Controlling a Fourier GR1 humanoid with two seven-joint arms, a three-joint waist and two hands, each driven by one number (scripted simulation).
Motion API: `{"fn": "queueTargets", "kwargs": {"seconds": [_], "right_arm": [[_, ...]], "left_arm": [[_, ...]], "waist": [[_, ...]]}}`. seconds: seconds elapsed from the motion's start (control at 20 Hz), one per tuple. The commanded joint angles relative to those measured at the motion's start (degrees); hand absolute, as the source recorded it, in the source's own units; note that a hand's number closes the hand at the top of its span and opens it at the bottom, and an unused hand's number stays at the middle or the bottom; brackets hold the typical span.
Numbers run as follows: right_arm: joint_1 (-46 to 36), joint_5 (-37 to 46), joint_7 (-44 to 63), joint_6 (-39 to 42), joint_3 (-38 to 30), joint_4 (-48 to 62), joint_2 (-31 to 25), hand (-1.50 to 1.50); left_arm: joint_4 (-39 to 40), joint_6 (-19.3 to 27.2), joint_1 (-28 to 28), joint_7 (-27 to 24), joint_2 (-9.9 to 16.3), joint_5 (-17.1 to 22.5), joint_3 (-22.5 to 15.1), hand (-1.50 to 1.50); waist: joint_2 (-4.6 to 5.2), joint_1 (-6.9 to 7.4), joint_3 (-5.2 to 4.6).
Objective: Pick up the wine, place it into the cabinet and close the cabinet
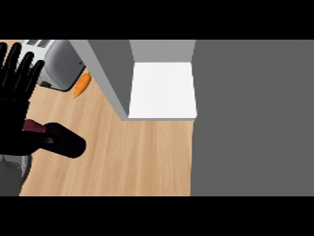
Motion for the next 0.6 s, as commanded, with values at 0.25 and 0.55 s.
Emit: {"fn": "queueTargets", "kwargs": {"seconds": [0.25,0.55], "right_arm": [[-0.5,-1.8,3.9,1.3,-2.2,-2.2,1.1,-1.5],[-3.5,-2.5,7.5,0.5,-2.7,-2.0,1.4,-1.5]], "left_arm": [[-6.1,2.1,4.5,1.5,-1.5,-2.4,-2.9,-1.5],[-2.8,1.5,2.0,1.7,0.6,-1.4,-0.2,-1.5]], "waist": [[-0.02,0.12,-0.01],[0.01,0.07,-0.01]]}}
